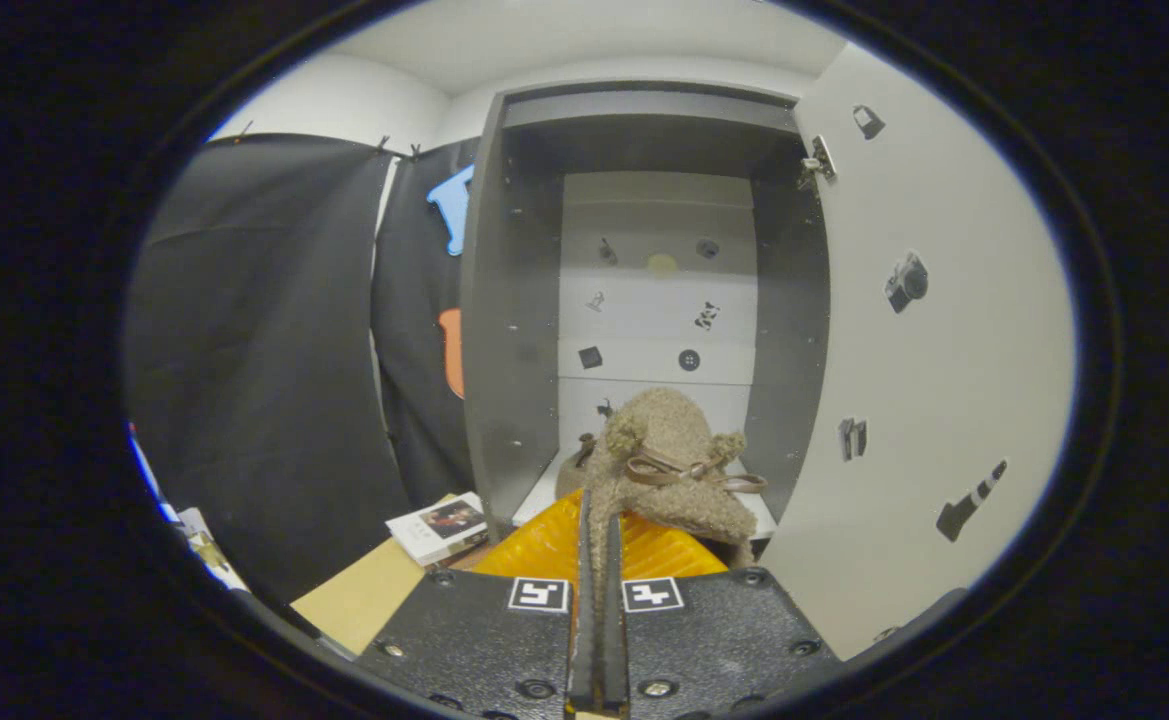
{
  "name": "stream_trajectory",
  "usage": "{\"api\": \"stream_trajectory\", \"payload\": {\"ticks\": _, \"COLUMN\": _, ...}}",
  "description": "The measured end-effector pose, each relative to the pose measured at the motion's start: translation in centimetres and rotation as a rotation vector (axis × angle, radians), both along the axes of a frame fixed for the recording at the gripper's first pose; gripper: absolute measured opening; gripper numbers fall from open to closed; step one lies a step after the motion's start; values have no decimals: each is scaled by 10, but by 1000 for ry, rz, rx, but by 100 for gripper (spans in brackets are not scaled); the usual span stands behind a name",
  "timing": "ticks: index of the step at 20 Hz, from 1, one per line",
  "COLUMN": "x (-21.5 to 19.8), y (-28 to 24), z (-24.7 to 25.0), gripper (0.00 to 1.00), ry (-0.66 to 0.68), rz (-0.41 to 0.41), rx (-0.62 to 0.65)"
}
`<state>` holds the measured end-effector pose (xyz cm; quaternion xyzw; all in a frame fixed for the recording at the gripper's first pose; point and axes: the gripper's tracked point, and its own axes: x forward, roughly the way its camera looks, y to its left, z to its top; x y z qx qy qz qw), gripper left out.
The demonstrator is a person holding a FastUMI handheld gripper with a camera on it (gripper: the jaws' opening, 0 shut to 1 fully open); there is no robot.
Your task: Open the shoe cabinet door, grab the shoes and put them into the shoe cabinet, then close the shoe cabinet door.
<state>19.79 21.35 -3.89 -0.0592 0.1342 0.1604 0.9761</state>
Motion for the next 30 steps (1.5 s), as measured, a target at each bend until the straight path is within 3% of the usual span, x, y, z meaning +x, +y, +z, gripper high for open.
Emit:
{"api": "stream_trajectory", "payload": {"ticks": 4, "x": 66, "y": -11, "z": -7, "gripper": 6, "ry": 61, "rz": -81, "rx": -19}}
{"api": "stream_trajectory", "payload": {"ticks": 9, "x": 156, "y": -26, "z": -53, "gripper": 6, "ry": 153, "rz": -194, "rx": -125}}
{"api": "stream_trajectory", "payload": {"ticks": 17, "x": 264, "y": -22, "z": -126, "gripper": 7, "ry": 213, "rz": -187, "rx": -249}}
{"api": "stream_trajectory", "payload": {"ticks": 21, "x": 295, "y": -25, "z": -135, "gripper": 8, "ry": 158, "rz": -193, "rx": -324}}
{"api": "stream_trajectory", "payload": {"ticks": 27, "x": 306, "y": -8, "z": -155, "gripper": 11, "ry": 172, "rz": -172, "rx": -237}}
{"api": "stream_trajectory", "payload": {"ticks": 28, "x": 307, "y": -10, "z": -153, "gripper": 14, "ry": 148, "rz": -174, "rx": -262}}
{"api": "stream_trajectory", "payload": {"ticks": 30, "x": 302, "y": -6, "z": -148, "gripper": 33, "ry": 138, "rz": -172, "rx": -264}}
